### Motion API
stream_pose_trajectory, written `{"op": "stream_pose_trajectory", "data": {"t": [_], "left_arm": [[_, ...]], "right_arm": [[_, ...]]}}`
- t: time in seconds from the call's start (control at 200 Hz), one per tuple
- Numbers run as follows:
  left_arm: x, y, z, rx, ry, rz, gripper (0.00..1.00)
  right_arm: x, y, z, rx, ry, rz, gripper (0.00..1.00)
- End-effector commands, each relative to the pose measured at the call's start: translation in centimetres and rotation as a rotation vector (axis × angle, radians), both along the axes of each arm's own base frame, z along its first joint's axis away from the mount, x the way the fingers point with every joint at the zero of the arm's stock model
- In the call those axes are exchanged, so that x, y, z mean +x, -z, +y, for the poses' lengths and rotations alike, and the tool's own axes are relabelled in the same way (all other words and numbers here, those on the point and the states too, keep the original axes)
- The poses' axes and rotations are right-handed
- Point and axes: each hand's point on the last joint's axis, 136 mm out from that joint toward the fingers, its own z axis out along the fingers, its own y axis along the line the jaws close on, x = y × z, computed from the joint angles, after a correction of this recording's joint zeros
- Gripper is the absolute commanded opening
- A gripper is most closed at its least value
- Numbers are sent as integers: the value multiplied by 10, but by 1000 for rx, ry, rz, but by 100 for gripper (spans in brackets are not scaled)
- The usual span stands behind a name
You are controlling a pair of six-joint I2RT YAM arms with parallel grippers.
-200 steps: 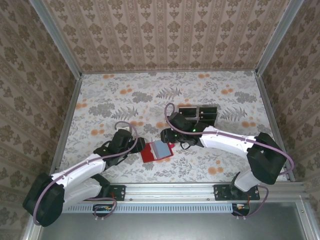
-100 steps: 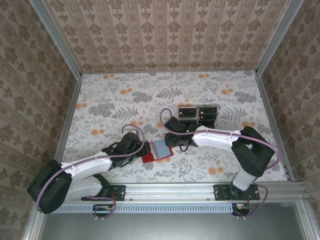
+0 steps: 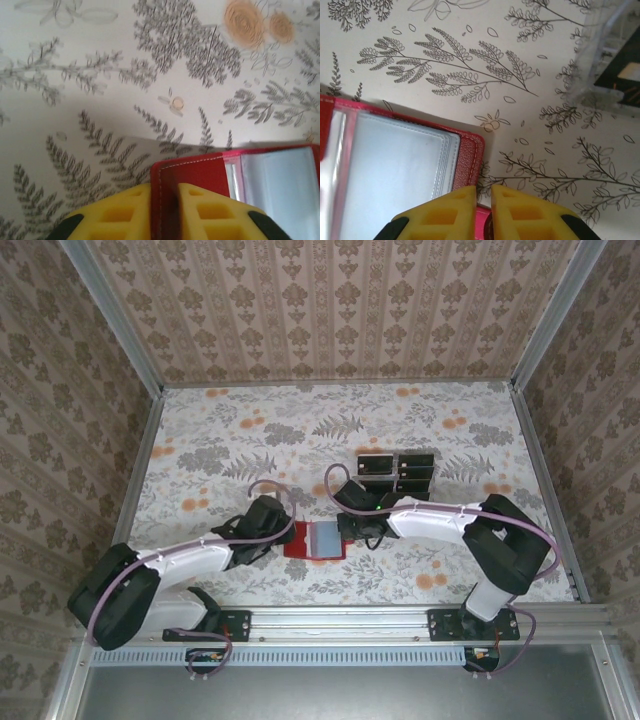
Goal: Put the credit cards into the card holder
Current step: Rotate the card holder at the center of the table.
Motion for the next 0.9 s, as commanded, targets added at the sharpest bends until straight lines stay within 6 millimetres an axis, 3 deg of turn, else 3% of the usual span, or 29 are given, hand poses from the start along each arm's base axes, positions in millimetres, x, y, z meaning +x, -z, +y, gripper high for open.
{"op": "stream_pose_trajectory", "data": {"t": [0.0, 0.2, 0.35, 0.44, 0.55, 0.69, 0.77, 0.895], "left_arm": [[18, -10, -3, 13, 19, -47, 12], [30, -10, -1, 36, 21, -53, 11], [31, -8, 2, 36, 7, -52, 12], [30, -8, 3, 37, 7, -50, 26], [29, -13, 7, 48, 7, -60, 58], [28, -27, 18, 70, -1, -86, 80], [26, -37, 23, 73, -1, -106, 86], [18, -48, 24, 63, 22, -110, 85]], "right_arm": [[-1, -13, -5, 27, 36, -25, 21], [0, -37, -4, 74, 46, -54, 37], [1, -57, 8, 137, 28, -61, 44], [2, -62, 18, 169, 15, -51, 47], [5, -63, 30, 197, 3, -35, 49], [9, -58, 41, 217, 2, -8, 52], [10, -54, 47, 222, 1, 8, 52], [12, -45, 53, 219, 5, 38, 52]]}}
